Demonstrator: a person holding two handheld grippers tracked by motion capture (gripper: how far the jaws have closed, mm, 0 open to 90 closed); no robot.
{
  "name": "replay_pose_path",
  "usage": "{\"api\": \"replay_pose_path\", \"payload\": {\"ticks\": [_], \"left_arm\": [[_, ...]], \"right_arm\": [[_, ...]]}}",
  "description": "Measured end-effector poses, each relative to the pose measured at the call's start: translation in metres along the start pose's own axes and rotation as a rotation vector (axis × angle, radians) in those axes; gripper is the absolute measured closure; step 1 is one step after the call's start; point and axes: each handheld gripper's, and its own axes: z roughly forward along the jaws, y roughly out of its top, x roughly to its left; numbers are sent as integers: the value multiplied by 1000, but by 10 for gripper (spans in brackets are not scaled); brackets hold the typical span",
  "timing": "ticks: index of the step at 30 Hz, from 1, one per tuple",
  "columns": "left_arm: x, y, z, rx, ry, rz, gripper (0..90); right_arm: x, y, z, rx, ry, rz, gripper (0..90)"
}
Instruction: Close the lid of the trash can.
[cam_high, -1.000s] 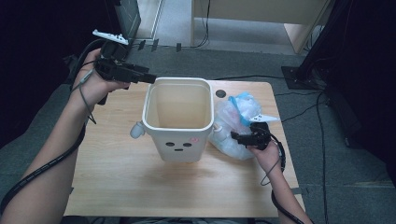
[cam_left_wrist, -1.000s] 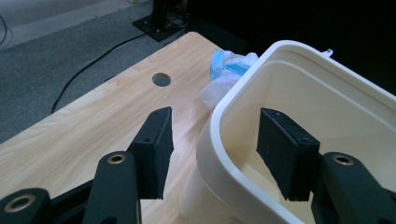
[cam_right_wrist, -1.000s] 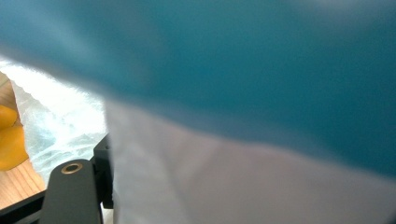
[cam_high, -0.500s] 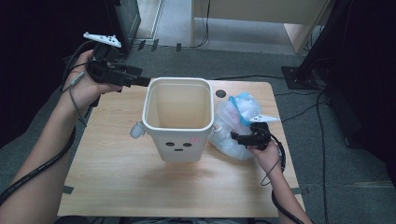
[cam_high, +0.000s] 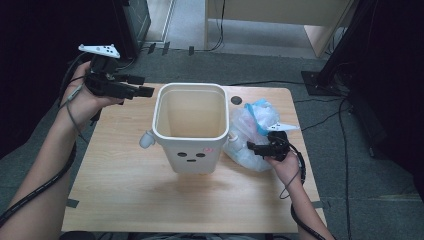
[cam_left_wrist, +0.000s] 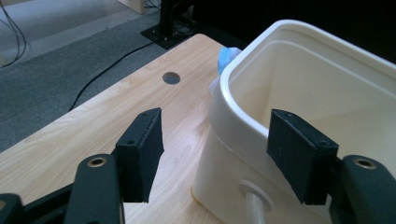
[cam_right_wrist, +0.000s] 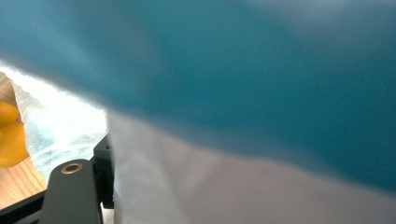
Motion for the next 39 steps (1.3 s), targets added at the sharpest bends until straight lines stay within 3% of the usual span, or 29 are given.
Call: {"api": "replay_pose_path", "payload": {"ticks": [14,20,30,39], "left_arm": [[4,-22,4,2,29,-1,310],[7,-37,4,-25,31,-9,302],[13,-58,8,-17,32,-29,295],[19,-82,20,16,64,-7,292]], "right_arm": [[1,0,0,3,1,-3,264],[2,0,0,5,2,-8,265],[3,0,2,6,2,-11,264],[4,0,2,8,5,-20,264]]}}
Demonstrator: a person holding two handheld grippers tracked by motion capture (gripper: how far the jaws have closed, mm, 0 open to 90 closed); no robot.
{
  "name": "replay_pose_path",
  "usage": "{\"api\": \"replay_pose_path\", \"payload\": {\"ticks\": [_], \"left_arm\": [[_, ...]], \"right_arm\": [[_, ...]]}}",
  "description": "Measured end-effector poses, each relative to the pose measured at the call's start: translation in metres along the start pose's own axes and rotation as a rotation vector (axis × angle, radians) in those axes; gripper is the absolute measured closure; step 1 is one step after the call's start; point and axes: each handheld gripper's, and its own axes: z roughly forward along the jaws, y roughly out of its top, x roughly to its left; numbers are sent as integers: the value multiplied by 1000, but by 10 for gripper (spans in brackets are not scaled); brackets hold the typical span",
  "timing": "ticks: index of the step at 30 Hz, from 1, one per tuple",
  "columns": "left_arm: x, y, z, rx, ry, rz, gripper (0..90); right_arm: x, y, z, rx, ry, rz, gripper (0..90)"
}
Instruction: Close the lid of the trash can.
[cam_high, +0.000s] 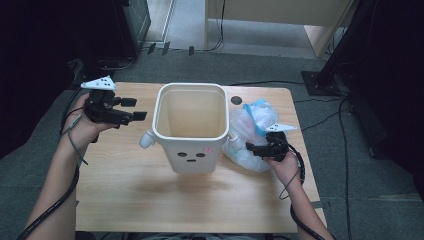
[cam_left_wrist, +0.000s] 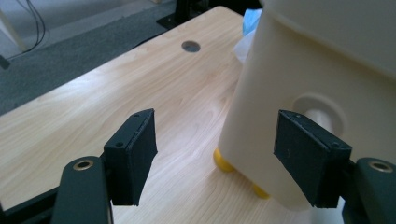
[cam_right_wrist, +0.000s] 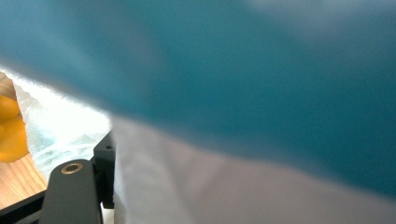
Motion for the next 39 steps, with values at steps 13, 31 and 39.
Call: {"api": "replay_pose_path", "payload": {"ticks": [13,31,39], "left_arm": [[1,-19,12,-19,-9,-7,292],[6,-49,25,-62,4,3,267],[11,-63,32,-65,6,-10,260]], "right_arm": [[0,0,1,3,4,-1,264],[0,-1,3,8,6,-3,262],[2,-1,3,12,8,-5,262]]}}
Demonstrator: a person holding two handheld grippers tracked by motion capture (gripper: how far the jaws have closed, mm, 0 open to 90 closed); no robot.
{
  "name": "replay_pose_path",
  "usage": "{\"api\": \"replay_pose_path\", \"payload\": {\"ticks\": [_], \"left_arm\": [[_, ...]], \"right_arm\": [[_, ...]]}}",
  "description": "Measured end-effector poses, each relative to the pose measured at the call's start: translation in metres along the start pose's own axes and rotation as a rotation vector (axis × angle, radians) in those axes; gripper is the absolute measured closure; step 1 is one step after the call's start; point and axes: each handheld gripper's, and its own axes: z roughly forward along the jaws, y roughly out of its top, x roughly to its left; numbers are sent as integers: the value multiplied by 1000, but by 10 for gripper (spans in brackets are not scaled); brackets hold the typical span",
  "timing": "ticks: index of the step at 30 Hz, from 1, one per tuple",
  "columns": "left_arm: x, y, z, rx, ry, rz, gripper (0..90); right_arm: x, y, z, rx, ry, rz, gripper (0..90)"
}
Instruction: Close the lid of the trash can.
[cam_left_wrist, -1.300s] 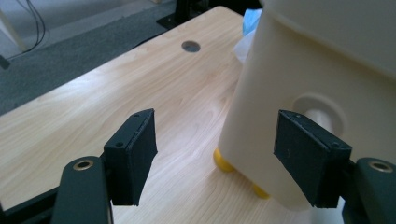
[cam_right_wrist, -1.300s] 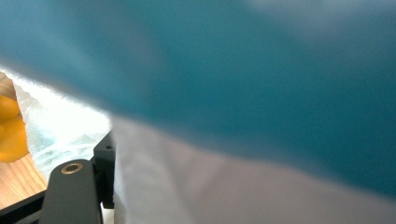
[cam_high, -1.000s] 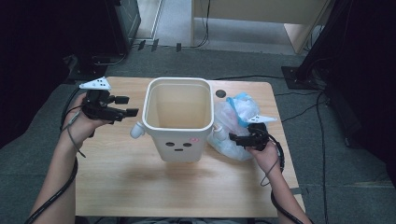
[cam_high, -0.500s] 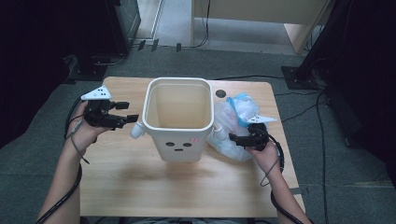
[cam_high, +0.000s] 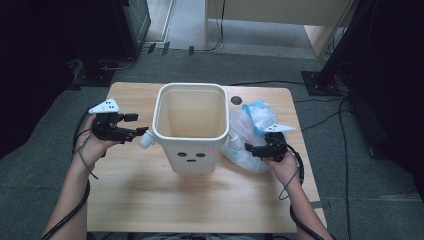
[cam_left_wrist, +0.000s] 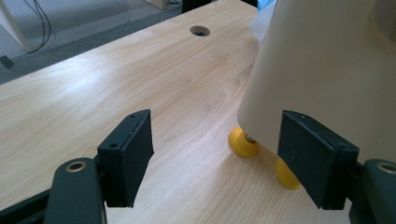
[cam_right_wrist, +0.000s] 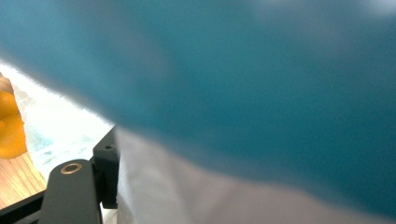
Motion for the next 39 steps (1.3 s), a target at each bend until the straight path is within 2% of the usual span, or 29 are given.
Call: {"api": "replay_pose_path", "payload": {"ticks": [4,12,14,18,24,28,34,38,39], "left_arm": [[3,-9,5,-23,-21,-32,247],[7,-25,16,2,-5,-16,228],[8,-29,18,-3,-1,-10,216],[9,-36,20,-9,1,-31,205],[12,-48,24,-8,8,-23,197],[13,-55,27,-6,29,-12,197],[15,-63,33,11,23,-20,197],[17,-68,37,13,-8,-28,196],[17,-70,40,29,-4,-25,197]], "right_arm": [[0,0,0,2,0,0,261],[0,-1,1,2,1,-5,259],[0,-1,1,3,2,-5,259],[0,-1,1,4,3,-4,259],[0,-1,1,7,5,-4,259],[0,-1,2,7,6,-4,258],[1,-1,2,8,6,-6,257],[0,-1,2,8,10,-5,256],[0,-2,3,8,10,-4,255]]}}
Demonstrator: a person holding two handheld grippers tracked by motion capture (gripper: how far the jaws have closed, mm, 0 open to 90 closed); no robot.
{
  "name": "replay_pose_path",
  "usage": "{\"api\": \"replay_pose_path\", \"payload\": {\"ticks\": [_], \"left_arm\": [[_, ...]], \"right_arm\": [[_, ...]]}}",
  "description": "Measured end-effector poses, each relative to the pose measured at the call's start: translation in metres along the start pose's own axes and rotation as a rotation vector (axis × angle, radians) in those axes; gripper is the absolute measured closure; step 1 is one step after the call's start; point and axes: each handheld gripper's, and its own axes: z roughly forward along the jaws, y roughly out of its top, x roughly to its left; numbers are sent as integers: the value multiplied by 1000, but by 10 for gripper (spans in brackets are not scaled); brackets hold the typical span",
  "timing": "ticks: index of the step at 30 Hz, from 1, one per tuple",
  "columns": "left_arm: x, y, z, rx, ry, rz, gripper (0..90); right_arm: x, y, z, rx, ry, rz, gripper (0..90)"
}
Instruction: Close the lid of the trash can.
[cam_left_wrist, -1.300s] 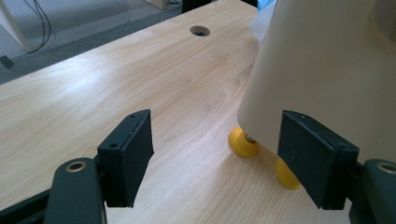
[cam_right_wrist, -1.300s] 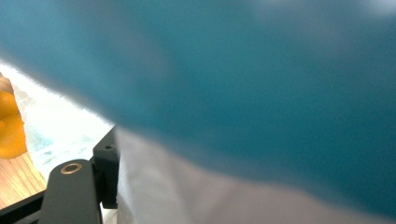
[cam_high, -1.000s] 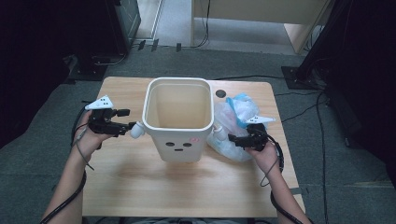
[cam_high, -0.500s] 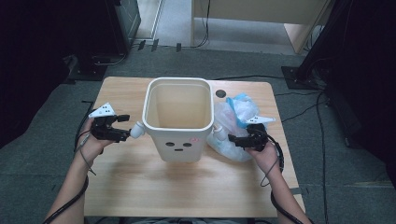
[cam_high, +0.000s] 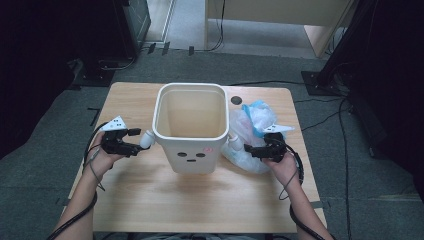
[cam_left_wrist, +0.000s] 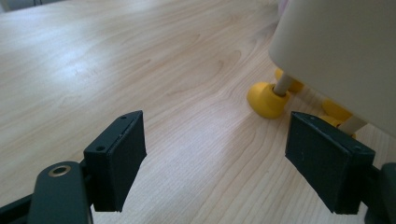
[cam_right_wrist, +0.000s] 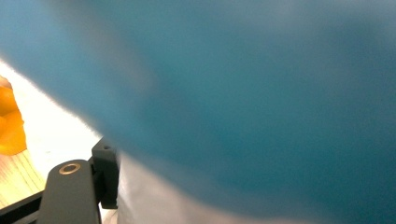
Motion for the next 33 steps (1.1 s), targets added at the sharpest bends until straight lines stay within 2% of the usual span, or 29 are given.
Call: {"api": "replay_pose_path", "payload": {"ticks": [5,8,11,17,29,33], "left_arm": [[3,-6,5,22,5,-4,196],[5,-10,8,38,20,7,196],[6,-13,11,49,14,-15,195],[8,-18,17,83,20,1,191],[15,-29,24,86,51,-5,191],[18,-33,27,101,58,-8,191]], "right_arm": [[1,0,0,2,3,2,255],[1,0,0,2,3,2,255],[1,0,1,3,3,2,254],[1,0,1,4,4,1,254],[1,0,1,6,5,-1,253],[1,0,1,7,4,-2,253]]}}
